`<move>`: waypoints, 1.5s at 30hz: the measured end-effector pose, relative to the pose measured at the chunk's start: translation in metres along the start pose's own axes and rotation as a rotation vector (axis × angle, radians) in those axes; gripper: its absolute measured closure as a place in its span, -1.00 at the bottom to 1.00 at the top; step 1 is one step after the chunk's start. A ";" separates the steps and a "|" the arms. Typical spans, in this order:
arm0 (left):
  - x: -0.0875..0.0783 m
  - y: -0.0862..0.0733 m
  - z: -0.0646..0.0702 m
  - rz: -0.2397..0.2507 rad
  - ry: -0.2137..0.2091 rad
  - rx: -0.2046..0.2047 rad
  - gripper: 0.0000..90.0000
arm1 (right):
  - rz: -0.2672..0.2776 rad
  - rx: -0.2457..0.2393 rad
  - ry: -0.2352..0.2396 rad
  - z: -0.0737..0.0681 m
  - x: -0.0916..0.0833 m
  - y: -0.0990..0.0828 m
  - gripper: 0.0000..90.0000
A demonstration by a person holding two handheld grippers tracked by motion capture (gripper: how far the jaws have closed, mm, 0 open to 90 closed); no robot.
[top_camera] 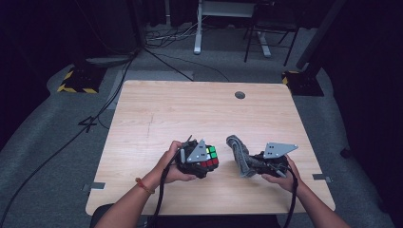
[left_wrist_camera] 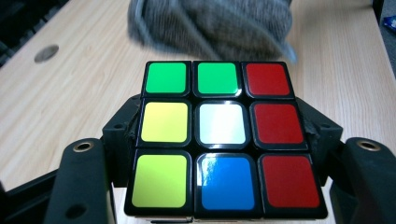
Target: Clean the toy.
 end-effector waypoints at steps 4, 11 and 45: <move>-0.003 -0.013 -0.003 -0.047 0.010 -0.014 -0.26 | -0.037 0.003 -0.028 0.006 -0.003 -0.005 0.71; 0.002 -0.035 -0.011 -0.125 0.008 -0.034 -0.26 | -0.121 -0.006 -0.069 0.016 0.000 -0.014 0.70; 0.009 -0.079 -0.024 -0.181 -0.055 -0.198 -0.45 | -0.243 0.009 0.003 0.011 0.018 -0.031 0.09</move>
Point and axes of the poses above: each handheld gripper's, and its own axes: x roughly forward along the jaws, y roughly out of its top, z roughly to its right, the point moved 4 cm from there along x, roughly forward along the jaws, and after that the axes turned 2 degrees about z, right-handed, at the moved point
